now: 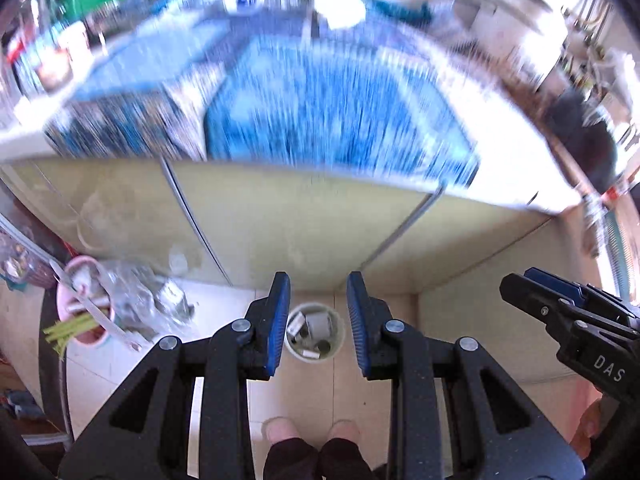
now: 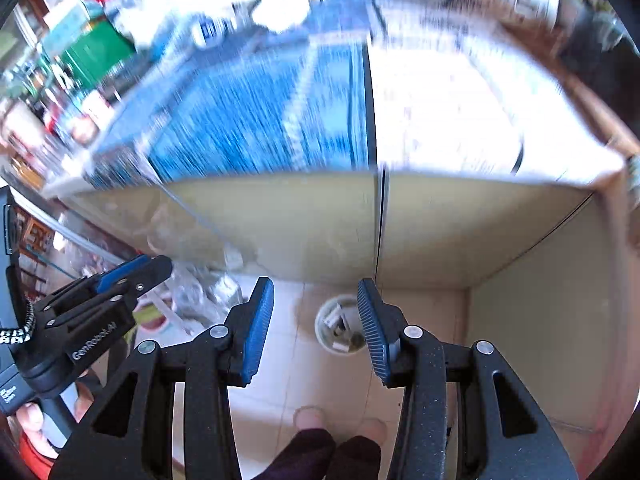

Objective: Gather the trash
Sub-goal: 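Raise both grippers back up toward the counter items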

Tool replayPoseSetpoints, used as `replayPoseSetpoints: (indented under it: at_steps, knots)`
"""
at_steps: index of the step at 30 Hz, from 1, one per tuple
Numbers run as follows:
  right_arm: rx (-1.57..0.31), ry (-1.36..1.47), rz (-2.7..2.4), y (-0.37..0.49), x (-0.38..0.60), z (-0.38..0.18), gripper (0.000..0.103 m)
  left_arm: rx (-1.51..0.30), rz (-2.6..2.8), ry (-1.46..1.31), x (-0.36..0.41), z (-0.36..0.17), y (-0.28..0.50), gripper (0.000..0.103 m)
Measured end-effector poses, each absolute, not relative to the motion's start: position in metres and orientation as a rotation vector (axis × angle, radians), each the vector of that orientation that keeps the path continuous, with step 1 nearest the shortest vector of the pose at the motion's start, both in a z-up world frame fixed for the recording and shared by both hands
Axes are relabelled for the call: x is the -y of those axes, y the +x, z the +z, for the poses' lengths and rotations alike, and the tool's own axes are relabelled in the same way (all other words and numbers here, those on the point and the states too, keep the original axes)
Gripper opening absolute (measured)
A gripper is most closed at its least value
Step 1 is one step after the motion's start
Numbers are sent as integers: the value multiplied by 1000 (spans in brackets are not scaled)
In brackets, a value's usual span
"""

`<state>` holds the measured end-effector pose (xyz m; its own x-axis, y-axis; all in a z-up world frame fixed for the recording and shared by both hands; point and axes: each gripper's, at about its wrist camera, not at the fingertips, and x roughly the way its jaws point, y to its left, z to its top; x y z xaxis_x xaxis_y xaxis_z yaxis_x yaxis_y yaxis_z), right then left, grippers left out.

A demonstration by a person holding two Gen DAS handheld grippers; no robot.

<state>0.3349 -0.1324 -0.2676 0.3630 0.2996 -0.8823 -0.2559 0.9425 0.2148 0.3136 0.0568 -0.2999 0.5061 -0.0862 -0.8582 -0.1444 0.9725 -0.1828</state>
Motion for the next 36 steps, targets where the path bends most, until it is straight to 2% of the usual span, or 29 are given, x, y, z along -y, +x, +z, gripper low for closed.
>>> replayPoseSetpoints:
  at_steps: [6, 8, 10, 12, 18, 23, 34, 36]
  knots:
    - [-1028, 44, 317, 325, 125, -197, 43, -938, 26, -201, -66, -212, 305, 36]
    - [-988, 51, 304, 323, 123, -179, 44, -913, 26, -190, -69, -192, 303, 37]
    - [-943, 74, 290, 322, 122, -163, 49, -885, 38, -174, -78, -177, 303, 39]
    - [-911, 98, 279, 325, 123, -147, 57, -851, 51, -170, -85, -158, 305, 52]
    - [-842, 66, 255, 343, 125, -119, 70, -795, 63, -181, -91, -125, 325, 70]
    - [-799, 49, 271, 370, 131, -107, 77, -774, 67, -175, -85, -117, 359, 73]
    - [-816, -11, 411, 473, 140, -101, 77, -756, 185, -192, -74, -101, 454, 75]
    - [-825, -33, 441, 491, 140, -104, 77, -754, 212, -215, -76, -102, 468, 80]
